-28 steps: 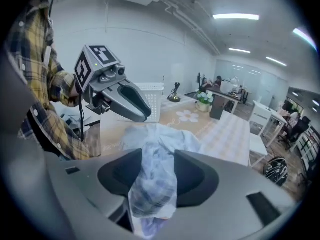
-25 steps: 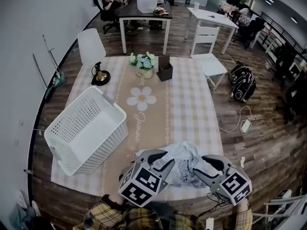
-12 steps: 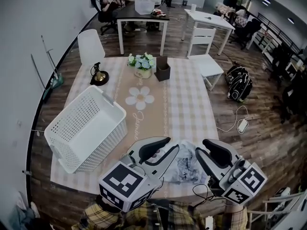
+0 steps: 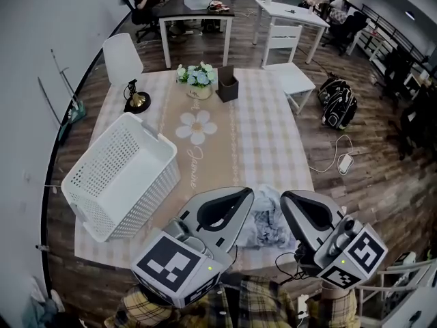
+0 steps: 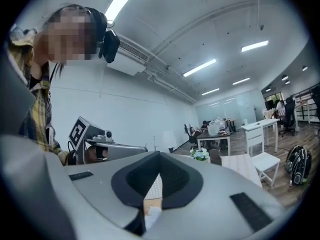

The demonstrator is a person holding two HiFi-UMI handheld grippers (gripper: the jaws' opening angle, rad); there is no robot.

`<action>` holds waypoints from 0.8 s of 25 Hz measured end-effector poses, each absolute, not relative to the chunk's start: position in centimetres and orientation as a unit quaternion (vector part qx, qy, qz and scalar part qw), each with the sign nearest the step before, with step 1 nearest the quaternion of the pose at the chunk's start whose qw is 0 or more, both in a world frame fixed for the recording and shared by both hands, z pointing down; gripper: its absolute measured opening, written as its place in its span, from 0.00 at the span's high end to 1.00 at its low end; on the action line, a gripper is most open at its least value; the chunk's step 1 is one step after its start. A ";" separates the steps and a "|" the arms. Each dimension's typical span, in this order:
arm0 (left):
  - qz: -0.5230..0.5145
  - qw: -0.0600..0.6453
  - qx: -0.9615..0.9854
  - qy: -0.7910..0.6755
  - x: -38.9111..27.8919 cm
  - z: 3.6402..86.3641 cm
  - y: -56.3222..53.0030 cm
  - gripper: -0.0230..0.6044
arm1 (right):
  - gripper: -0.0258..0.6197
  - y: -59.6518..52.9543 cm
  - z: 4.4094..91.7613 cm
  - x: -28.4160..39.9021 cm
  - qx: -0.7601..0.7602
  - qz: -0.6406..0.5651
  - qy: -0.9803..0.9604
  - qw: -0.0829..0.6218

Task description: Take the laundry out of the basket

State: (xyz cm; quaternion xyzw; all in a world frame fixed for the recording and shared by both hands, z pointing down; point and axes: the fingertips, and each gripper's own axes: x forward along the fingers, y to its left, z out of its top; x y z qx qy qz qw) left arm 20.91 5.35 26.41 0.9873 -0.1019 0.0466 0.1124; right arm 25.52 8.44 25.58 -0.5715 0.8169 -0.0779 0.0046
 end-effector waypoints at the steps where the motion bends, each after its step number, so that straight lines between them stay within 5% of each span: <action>1: 0.048 0.115 0.987 -0.102 20.9 26.3 5.5 0.92 | 0.96 8.5 25.5 25.3 -0.569 -0.078 0.819 0.002; 20: 0.058 0.093 0.989 -0.097 19.6 26.8 7.2 0.92 | 0.96 10.7 25.8 24.8 -0.555 -0.097 0.825 -0.035</action>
